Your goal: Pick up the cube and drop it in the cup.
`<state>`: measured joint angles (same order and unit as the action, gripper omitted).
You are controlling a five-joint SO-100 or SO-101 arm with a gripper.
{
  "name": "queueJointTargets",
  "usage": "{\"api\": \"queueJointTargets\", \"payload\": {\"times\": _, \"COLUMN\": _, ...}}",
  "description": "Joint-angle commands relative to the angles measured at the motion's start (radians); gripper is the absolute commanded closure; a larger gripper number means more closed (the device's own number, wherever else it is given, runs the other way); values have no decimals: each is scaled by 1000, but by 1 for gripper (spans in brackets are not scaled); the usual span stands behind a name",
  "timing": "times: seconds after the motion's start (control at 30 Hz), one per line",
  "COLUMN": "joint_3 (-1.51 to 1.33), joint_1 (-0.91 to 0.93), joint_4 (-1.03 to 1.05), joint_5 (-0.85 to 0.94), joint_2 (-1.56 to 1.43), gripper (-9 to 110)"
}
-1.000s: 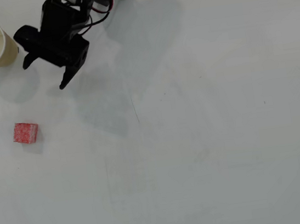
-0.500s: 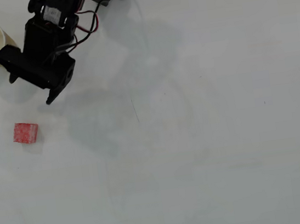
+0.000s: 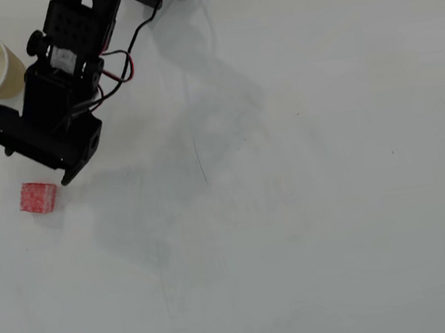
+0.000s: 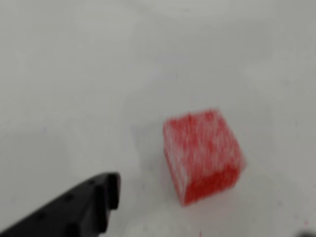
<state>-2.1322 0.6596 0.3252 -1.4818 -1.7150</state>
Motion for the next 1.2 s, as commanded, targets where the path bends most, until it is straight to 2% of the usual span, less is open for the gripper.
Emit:
{"api": "queueJointTargets", "payload": {"times": 0.0, "joint_3": 193, "joint_1": 5, "joint_4": -34, "joint_5": 5, "joint_2": 8, "gripper": 66}}
{"api": "queueJointTargets", "payload": {"times": 0.7, "joint_3": 370, "joint_1": 20, "joint_4": -91, "joint_5": 15, "joint_2": 295, "gripper": 64}}
{"api": "queueJointTargets", "payload": {"times": 1.17, "joint_3": 414, "joint_1": 52, "joint_4": -132, "joint_5": 15, "joint_2": 377, "gripper": 64}}
